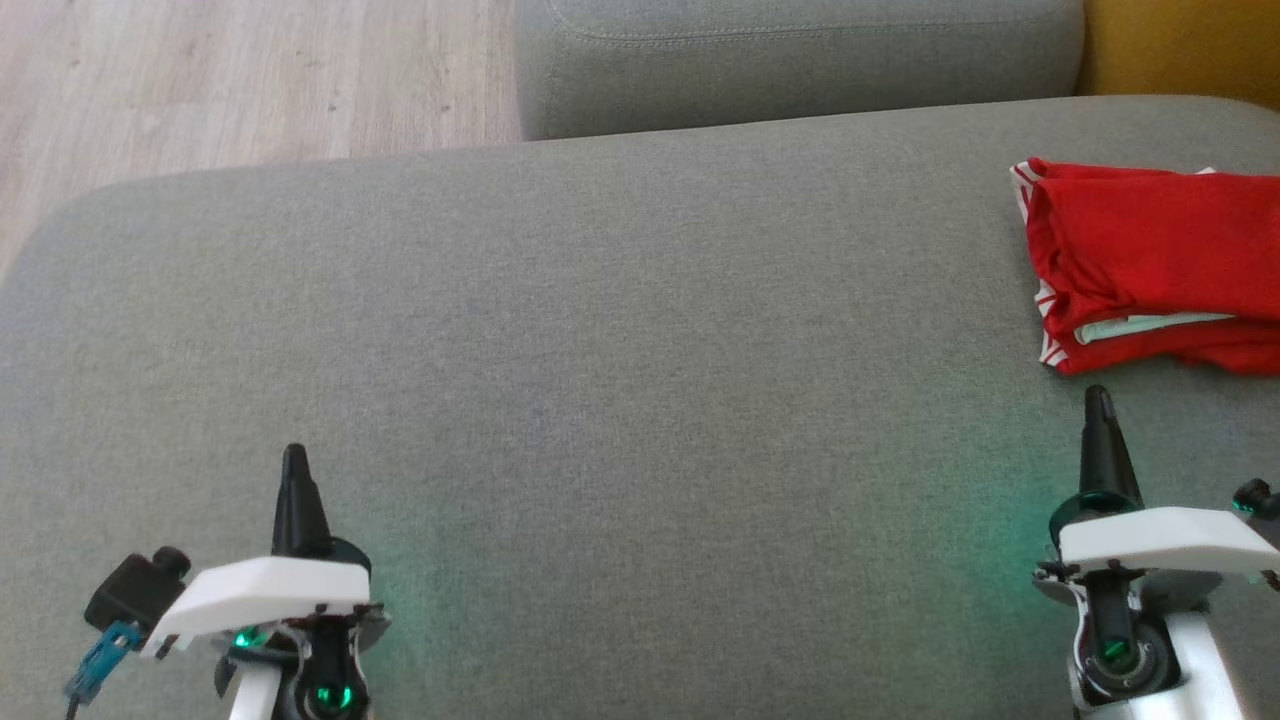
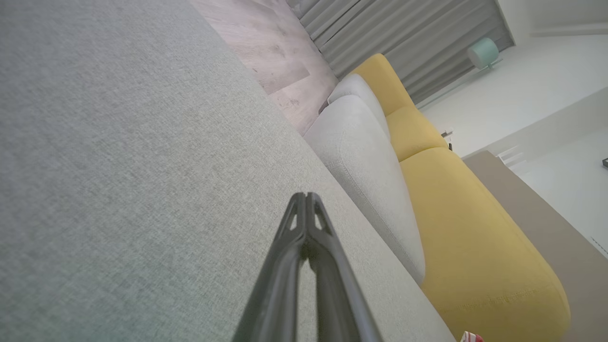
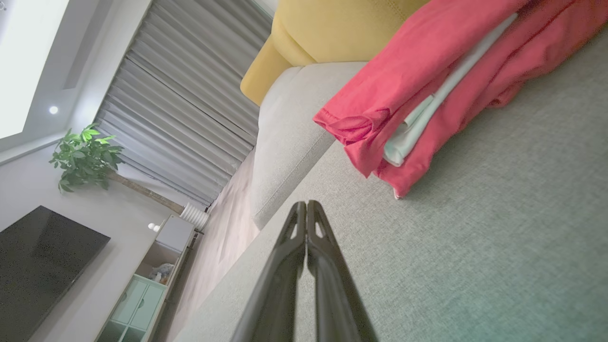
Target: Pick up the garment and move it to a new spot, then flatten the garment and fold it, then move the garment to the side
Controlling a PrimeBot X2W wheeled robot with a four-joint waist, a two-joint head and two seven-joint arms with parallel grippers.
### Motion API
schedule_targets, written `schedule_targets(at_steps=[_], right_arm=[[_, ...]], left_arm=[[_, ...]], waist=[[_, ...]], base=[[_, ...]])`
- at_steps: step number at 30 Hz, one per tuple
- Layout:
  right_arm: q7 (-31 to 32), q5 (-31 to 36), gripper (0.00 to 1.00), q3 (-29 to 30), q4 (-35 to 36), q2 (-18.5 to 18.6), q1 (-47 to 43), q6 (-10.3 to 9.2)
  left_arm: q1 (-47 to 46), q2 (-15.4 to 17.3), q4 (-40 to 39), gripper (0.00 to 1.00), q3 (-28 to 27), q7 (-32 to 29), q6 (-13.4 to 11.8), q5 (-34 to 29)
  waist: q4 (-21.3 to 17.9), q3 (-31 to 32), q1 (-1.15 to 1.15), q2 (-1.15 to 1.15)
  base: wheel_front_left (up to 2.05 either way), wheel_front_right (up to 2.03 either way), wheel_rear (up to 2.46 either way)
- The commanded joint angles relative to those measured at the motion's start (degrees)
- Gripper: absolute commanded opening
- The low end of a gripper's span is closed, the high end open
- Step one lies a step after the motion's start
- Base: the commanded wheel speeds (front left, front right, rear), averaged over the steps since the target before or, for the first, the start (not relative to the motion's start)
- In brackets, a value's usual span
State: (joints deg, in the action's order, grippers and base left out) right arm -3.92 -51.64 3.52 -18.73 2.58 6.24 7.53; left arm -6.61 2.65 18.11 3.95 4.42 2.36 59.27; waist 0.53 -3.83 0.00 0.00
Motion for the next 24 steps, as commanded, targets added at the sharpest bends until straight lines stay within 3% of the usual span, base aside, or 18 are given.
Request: schedule_targets(at_steps=[1, 24], right_arm=[[0.4, -1.5, 0.00, -0.3, 2.2, 0.4, 1.1, -0.02], [4.2, -16.8, 0.00, 0.9, 3.2, 0.5, 0.6, -0.03]], left_arm=[[-1.2, 0.5, -2.2, 0.00, -1.5, -0.4, 0.5, 1.2], [-0.5, 0.6, -2.9, 0.00, -4.8, -4.3, 2.3, 13.7]], waist=[[0.0, 0.1, 0.00, 0.00], [-0.2, 1.5, 0.00, 0.00]], base=[[0.00, 0.00, 0.00], [0.00, 0.00, 0.00]])
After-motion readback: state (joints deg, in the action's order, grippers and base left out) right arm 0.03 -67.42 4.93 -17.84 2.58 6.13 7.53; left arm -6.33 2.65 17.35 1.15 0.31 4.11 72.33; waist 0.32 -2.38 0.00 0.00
